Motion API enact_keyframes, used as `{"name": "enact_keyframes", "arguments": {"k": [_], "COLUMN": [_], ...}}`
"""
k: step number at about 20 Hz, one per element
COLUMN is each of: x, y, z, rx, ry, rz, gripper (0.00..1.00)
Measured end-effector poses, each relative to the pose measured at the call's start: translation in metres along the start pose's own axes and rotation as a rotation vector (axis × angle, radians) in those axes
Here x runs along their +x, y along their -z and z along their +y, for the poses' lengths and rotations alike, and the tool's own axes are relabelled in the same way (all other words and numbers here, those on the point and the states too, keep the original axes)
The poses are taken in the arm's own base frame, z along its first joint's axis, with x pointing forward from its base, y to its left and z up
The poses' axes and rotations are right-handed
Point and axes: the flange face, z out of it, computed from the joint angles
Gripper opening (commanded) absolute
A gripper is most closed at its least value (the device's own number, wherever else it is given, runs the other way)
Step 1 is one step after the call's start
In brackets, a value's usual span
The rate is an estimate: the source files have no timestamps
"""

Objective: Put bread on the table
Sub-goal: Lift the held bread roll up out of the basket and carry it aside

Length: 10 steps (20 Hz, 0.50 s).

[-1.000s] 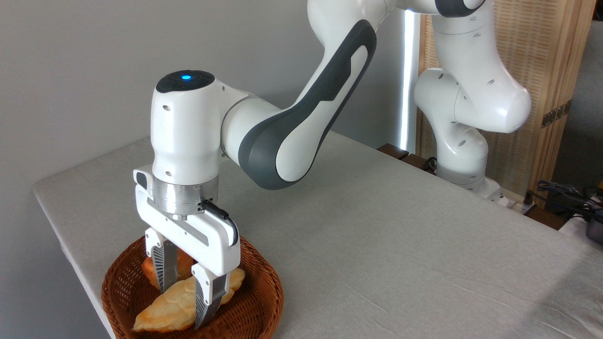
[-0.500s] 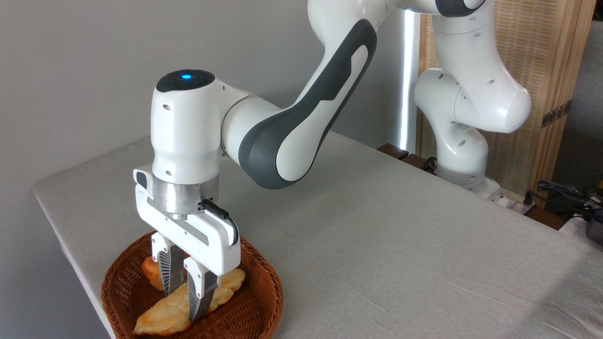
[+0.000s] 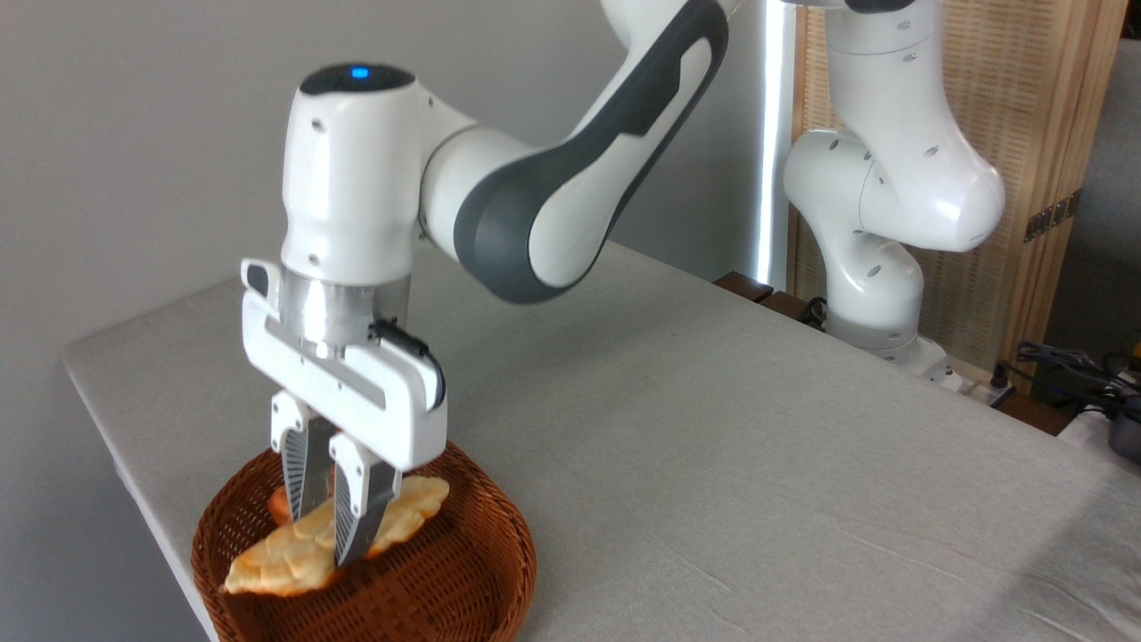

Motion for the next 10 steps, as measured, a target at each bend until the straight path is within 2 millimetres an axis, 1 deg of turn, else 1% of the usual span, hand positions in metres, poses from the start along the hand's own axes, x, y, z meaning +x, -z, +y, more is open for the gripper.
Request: {"name": "enact_keyframes", "arguments": {"k": [4,10], "x": [0.001,-0.010], "y": [0.035,0.076], "z": [0.003,0.017], "rx": [-0.004,-0.056], "ry": [0.008,0.000], "rz": [0.015,-0.067], "gripper": [0.48,0.48]}}
